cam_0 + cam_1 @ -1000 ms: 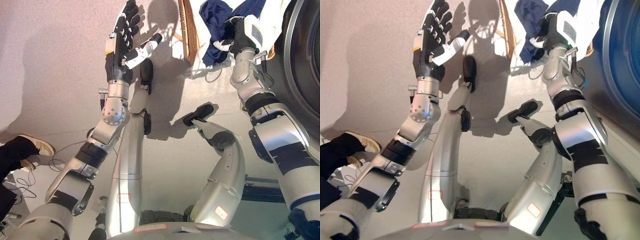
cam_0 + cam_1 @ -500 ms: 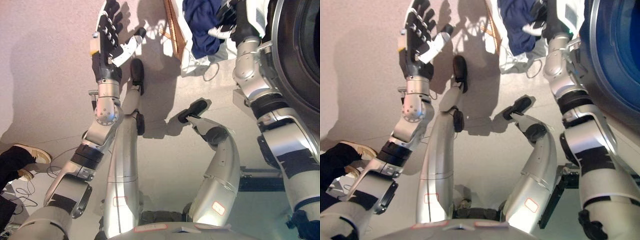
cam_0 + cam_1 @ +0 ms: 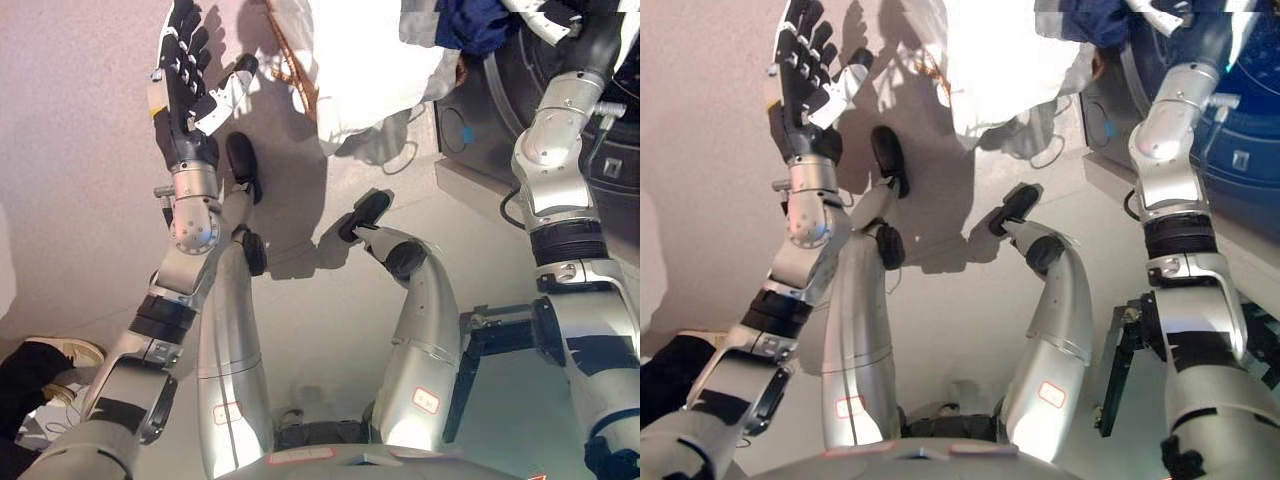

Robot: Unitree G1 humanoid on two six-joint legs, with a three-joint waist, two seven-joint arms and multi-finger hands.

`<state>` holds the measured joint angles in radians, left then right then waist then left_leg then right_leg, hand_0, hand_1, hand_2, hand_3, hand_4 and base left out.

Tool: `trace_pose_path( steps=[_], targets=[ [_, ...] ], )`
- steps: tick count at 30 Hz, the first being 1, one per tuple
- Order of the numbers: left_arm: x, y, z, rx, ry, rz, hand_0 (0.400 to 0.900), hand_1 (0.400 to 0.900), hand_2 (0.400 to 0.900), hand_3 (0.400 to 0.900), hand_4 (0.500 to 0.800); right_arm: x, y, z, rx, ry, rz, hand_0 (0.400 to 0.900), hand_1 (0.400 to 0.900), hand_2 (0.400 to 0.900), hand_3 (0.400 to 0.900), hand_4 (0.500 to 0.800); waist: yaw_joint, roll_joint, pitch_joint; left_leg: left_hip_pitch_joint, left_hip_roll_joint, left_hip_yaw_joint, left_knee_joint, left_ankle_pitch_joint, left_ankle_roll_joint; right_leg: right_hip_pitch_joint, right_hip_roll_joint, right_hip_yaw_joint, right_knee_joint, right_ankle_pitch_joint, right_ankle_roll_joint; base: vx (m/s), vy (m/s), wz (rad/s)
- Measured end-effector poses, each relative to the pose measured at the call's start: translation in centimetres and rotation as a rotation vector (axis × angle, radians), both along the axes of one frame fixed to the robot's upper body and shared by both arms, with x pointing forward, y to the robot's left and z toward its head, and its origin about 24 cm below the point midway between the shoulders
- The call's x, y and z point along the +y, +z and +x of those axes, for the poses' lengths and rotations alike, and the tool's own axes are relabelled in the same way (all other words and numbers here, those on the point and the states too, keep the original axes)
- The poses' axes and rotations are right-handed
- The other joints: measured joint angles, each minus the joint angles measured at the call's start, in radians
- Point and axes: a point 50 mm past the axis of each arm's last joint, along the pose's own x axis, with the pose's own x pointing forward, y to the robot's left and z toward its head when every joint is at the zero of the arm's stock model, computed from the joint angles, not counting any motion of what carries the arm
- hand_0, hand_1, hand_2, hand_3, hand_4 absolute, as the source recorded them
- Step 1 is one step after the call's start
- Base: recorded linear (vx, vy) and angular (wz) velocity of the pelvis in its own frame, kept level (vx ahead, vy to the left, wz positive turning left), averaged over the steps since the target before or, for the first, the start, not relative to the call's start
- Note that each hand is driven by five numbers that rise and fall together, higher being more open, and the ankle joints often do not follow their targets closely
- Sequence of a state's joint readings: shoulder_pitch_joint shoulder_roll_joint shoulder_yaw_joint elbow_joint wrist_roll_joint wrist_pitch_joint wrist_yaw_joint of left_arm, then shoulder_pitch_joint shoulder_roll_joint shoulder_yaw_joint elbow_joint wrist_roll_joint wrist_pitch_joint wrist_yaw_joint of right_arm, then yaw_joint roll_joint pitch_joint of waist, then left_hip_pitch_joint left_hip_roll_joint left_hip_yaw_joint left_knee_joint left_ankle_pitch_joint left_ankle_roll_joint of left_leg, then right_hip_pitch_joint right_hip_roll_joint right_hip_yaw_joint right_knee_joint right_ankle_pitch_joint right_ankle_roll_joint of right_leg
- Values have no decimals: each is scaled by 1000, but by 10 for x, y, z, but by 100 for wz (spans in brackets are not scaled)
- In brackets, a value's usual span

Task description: Put the clothes in the basket into the washing machine.

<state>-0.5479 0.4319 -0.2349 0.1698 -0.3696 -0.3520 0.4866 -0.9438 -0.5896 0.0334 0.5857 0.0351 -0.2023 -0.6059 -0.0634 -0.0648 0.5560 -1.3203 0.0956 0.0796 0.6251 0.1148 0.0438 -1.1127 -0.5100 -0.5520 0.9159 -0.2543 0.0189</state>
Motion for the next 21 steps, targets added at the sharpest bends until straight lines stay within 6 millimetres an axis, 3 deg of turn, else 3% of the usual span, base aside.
trace_pose_path(
  steps=[6,10,14,21],
  targets=[
    [2,-1,-1,2,18,5,900,900,900,900,800,5,-9,3,-101,-24,335,400,400,400,400,500,-12,1,0,27,10,27,-2,-8,3,0,6,26,-10,7,-2,7,49,-4],
    [-7,-3,-1,7,-14,32,900,900,900,900,800,0,5,9,-141,-119,455,400,400,400,400,500,15,2,-1,31,8,38,-3,-10,5,-7,-1,39,-5,7,-2,4,-2,8],
    [-25,-3,-4,4,-89,99,900,900,900,900,800,-30,28,13,-94,-293,499,400,400,400,400,500,83,6,0,38,2,56,0,-11,6,-18,-35,32,23,7,-2,15,-39,15],
    [-39,-8,-9,14,-176,188,900,900,900,900,800,-82,56,-10,-67,-514,498,400,400,400,400,500,146,34,1,39,-44,61,-3,-10,15,-37,-99,48,80,-5,2,35,-38,15]
  ],
)
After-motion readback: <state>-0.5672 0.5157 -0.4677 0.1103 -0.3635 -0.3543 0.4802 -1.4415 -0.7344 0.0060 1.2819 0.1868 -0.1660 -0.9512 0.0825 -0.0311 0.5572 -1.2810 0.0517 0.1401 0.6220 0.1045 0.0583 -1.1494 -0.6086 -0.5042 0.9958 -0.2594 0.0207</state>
